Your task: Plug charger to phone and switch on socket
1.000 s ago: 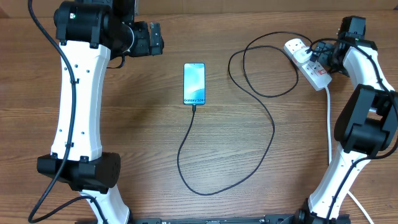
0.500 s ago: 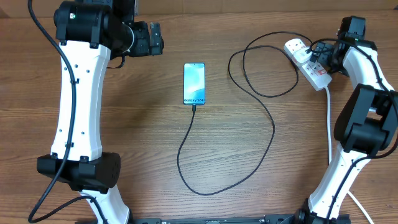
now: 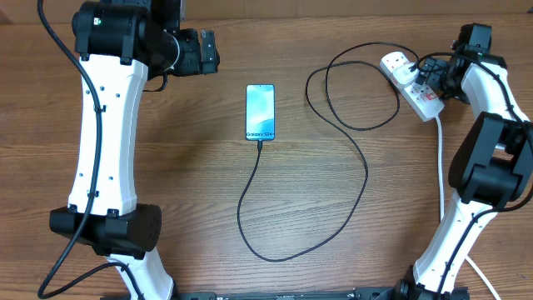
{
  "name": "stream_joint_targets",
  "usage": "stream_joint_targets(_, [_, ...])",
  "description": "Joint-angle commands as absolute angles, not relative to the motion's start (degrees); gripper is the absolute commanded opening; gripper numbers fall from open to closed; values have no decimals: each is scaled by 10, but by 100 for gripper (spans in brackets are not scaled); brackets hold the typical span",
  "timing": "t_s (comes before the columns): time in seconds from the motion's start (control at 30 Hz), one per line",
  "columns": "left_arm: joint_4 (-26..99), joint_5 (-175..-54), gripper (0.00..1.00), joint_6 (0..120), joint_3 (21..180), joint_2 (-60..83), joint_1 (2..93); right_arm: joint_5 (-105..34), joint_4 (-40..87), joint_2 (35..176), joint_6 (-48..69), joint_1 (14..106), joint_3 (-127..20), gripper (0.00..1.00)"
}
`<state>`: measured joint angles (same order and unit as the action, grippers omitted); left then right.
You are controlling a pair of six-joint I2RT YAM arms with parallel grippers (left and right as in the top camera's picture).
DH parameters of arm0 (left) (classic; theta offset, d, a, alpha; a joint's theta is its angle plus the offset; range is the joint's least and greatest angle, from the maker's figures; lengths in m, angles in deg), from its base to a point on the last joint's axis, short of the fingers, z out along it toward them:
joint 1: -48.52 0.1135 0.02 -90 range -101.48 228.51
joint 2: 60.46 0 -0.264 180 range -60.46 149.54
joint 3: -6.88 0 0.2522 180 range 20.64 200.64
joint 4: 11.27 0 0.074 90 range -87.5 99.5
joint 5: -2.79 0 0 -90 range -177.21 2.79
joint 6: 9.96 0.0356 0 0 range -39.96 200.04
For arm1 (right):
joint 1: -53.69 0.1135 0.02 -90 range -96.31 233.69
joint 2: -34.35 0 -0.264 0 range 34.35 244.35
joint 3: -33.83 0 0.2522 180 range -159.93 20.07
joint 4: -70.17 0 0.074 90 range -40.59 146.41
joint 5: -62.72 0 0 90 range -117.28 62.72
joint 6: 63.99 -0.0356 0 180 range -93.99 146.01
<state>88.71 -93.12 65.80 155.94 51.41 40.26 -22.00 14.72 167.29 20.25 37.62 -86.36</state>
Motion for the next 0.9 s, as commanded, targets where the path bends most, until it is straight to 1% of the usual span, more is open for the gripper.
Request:
stream_joint_targets(0.0, [888, -926, 100, 658, 1557, 517, 399, -251, 130, 1698, 220, 382, -864, 100])
stream_joint_targets(0.07, [889, -926, 100, 658, 1557, 517, 399, -275, 127, 1701, 220, 382, -864, 100])
stream_joint_targets(0.4, [889, -926, 100, 658, 1557, 517, 399, -277, 112, 1708, 221, 382, -864, 100])
stream_joint_targets(0.47, [888, -926, 100, 658, 1557, 517, 399, -308, 108, 1710, 236, 382, -864, 100])
stream_joint_targets(0.87, [888, -926, 100, 658, 1557, 517, 399, -321, 103, 1711, 236, 382, -864, 100])
